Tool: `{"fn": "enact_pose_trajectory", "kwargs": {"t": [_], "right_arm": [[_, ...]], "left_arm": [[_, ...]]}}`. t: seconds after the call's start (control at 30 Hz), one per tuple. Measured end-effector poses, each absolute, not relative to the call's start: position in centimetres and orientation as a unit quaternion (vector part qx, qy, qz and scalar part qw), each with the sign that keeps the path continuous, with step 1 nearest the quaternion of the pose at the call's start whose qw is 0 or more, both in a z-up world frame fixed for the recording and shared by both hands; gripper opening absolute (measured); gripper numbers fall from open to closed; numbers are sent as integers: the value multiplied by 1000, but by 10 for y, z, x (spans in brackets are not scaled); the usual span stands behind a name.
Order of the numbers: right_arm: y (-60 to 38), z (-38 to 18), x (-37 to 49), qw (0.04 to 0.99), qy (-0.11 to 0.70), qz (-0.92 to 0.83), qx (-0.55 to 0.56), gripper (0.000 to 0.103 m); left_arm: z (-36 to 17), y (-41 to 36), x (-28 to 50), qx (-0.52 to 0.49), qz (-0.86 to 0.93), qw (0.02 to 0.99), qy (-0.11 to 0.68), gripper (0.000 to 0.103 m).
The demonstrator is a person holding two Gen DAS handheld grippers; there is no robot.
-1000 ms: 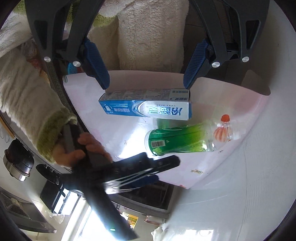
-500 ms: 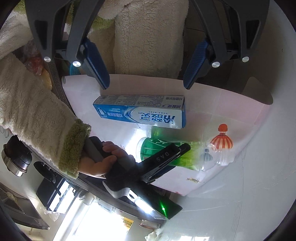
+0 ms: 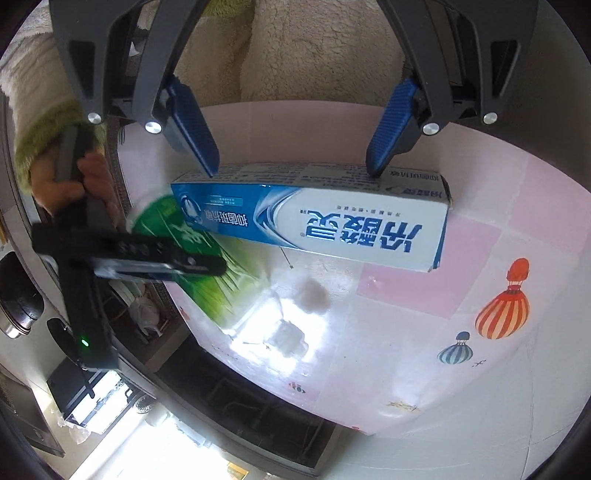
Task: Collect trash
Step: 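Grasp the green plastic bottle with the right gripper and lift it, then grasp the blue toothpaste box with the left gripper while the right holds the bottle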
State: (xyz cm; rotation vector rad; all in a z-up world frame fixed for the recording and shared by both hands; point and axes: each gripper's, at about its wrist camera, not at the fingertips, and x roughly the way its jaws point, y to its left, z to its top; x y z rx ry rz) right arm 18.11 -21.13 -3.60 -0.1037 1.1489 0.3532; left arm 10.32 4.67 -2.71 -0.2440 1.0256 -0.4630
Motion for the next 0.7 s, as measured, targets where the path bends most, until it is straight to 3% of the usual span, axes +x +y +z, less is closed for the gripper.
{"fn": "enact_pose_trajectory", "kwargs": {"t": [0.37,0.7], "right_arm": [[-253,-34,108,820,533,158,137,63],[-321,-18,67,852,492,19,176,60]], "left_arm": [[-20,10,126,-86,-244,844,470,79],[-22,-24,162,-82,-206,836,502,79]]}}
